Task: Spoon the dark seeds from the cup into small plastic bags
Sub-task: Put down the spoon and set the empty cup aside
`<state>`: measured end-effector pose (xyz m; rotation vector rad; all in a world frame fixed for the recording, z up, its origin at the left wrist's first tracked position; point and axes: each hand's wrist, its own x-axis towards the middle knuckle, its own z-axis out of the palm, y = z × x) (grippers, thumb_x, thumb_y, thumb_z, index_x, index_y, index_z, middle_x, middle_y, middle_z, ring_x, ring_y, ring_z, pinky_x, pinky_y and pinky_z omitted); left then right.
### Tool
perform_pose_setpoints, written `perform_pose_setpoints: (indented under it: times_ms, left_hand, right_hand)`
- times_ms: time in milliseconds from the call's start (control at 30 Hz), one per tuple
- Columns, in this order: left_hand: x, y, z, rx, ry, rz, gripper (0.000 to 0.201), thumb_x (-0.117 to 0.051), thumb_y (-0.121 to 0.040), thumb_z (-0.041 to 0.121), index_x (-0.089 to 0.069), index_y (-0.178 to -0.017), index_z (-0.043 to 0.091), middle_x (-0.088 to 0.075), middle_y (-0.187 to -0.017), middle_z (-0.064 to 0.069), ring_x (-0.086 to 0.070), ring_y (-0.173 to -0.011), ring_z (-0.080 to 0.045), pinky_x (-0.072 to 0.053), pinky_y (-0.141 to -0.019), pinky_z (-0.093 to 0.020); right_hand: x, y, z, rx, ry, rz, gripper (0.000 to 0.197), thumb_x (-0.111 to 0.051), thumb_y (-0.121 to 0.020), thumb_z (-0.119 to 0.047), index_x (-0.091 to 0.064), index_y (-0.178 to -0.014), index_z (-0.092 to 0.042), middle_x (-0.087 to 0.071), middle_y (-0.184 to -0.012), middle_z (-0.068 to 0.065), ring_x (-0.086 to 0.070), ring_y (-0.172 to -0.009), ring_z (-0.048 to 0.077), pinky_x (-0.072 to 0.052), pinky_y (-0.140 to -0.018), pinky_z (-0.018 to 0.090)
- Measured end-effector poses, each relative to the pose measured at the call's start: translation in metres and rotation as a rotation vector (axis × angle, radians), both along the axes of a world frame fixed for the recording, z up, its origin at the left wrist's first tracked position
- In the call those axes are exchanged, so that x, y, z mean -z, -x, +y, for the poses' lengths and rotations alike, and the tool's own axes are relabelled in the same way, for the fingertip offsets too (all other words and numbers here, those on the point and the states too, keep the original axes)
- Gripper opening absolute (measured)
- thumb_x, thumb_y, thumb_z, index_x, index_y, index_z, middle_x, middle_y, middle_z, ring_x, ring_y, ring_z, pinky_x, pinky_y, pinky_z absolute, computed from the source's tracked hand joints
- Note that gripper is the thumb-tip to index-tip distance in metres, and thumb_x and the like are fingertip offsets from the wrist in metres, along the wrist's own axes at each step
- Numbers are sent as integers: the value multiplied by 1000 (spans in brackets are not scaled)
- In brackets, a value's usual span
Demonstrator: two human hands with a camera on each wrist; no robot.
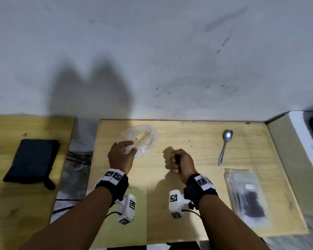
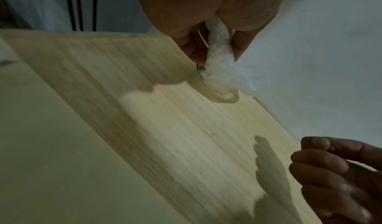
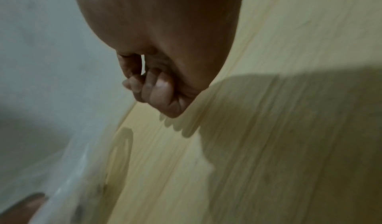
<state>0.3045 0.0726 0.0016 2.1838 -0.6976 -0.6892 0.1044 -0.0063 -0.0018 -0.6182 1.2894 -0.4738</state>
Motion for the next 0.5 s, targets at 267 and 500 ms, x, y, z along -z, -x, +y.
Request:
perform_pose_setpoints:
  times_ms: [267, 500]
  left_hand:
    - [-25, 110, -24, 348, 51, -22, 20, -78, -75, 21, -71, -94, 26, -64, -105, -4, -58, -103, -21, -34, -84, -18]
    - [-51, 250, -22, 528, 179, 24, 22, -81, -71, 17, -74, -91, 24, -62, -99, 4, -53, -88, -11, -37, -76, -15]
  right_hand:
    - [-13, 123, 27, -73, 422, 303, 27, -76, -79, -15, -55, -62, -13, -45, -52, -3, -39, -47, 11, -34, -54, 25]
    - [-28, 262, 73, 97, 500, 330, 29, -82, -73, -11, -60, -57, -22, -57, -56, -10, -50, -56, 11, -40, -56, 24]
